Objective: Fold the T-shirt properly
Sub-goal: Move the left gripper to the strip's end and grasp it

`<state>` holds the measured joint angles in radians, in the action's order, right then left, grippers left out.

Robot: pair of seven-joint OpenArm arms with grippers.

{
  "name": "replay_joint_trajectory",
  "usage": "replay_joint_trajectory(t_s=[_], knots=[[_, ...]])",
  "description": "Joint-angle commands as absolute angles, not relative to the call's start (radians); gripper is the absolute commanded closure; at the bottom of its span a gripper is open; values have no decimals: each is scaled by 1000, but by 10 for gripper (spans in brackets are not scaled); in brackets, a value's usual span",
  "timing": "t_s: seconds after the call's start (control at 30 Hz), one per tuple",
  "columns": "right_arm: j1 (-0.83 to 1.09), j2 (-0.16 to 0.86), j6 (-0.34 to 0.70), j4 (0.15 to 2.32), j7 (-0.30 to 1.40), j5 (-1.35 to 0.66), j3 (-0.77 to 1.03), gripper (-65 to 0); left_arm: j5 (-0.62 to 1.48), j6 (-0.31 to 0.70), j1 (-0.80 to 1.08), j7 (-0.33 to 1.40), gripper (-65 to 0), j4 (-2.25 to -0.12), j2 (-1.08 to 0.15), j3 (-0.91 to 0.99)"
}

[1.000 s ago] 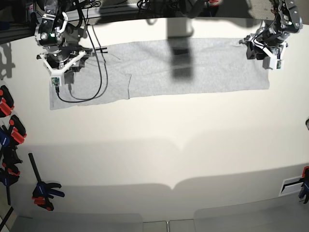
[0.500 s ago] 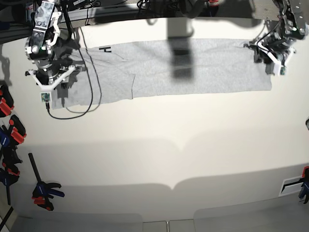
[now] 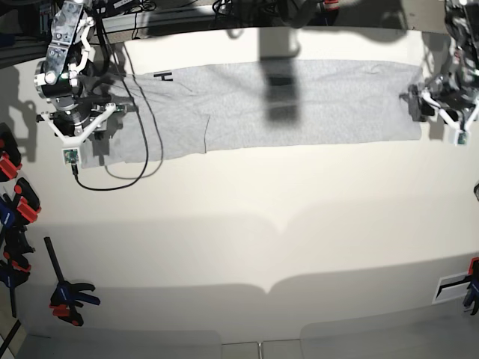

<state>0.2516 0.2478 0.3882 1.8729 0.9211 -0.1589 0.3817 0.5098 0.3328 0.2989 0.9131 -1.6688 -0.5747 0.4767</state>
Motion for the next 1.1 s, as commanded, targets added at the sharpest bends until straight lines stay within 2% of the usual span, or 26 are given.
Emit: replay_joint_trajectory(t_s=[0.0, 0.2, 0.4, 0.57, 0.67, 0.8, 0.9, 1.07], knots=[[244, 260, 397, 1893, 898, -169, 386, -227, 551, 329, 280, 899, -397, -1650, -607, 484], [247, 260, 398, 1893, 898, -169, 386, -227, 776, 440, 247, 906, -397, -1411, -669, 484], [247, 260, 452, 1894, 900, -244, 386, -227, 821, 489, 160, 900, -397, -1168, -711, 484], [247, 260, 458, 1894, 902, -273, 386, -227, 952, 613, 94, 981, -397, -1007, -713, 484], [247, 260, 458, 1894, 902, -273, 386, -227, 955, 641, 91, 989, -397, -951, -712, 484], [247, 260, 458, 1894, 899, -273, 386, -227, 1010, 698, 99, 1095, -397, -923, -712, 484], [247, 260, 458, 1895, 899, -273, 386, -227, 1069, 698, 121, 1165, -397, -923, -712, 484], [247, 260, 458, 1895, 899, -270, 386, -227, 1068, 698, 161, 1161, -397, -923, -705, 484]])
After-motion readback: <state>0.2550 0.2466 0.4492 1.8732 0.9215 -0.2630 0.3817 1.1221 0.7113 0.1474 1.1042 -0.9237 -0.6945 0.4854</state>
